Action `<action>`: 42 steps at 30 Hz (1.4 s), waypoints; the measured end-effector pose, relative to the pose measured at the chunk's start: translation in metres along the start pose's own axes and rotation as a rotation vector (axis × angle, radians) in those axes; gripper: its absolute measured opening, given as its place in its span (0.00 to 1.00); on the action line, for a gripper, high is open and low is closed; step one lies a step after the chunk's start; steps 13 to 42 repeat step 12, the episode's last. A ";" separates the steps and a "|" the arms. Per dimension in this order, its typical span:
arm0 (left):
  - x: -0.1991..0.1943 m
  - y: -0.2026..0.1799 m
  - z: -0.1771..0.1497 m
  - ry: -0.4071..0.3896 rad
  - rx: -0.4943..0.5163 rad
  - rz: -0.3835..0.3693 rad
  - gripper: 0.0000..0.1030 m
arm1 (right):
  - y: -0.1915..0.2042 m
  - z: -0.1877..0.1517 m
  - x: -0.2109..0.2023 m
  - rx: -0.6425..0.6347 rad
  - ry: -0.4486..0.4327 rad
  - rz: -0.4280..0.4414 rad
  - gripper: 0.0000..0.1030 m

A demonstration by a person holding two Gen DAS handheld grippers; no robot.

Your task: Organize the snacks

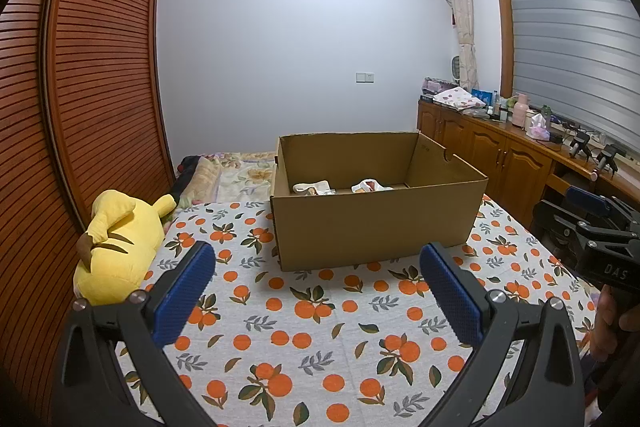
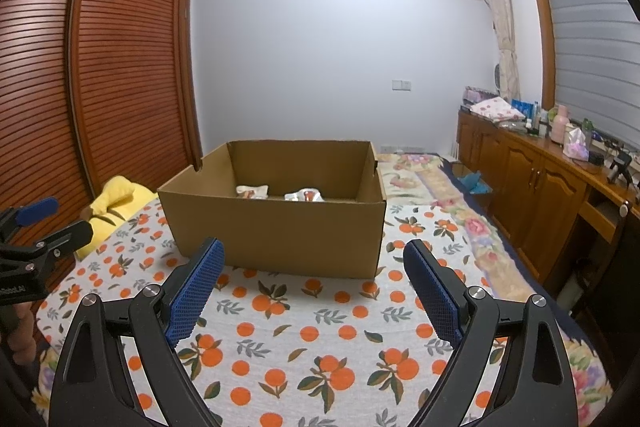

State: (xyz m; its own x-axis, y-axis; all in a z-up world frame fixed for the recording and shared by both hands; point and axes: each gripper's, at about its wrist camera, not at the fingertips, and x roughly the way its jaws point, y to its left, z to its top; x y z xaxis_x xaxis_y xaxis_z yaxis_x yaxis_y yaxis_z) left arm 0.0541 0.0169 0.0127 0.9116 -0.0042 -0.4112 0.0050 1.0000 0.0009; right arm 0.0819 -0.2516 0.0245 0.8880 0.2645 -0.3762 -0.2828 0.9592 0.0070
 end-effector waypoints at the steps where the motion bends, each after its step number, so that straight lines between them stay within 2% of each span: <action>1: 0.000 0.000 0.000 0.000 0.000 0.001 1.00 | 0.000 0.000 0.000 0.001 0.000 -0.001 0.90; 42: 0.000 -0.001 0.000 0.003 0.001 0.000 1.00 | -0.001 0.000 0.000 0.001 0.000 -0.001 0.90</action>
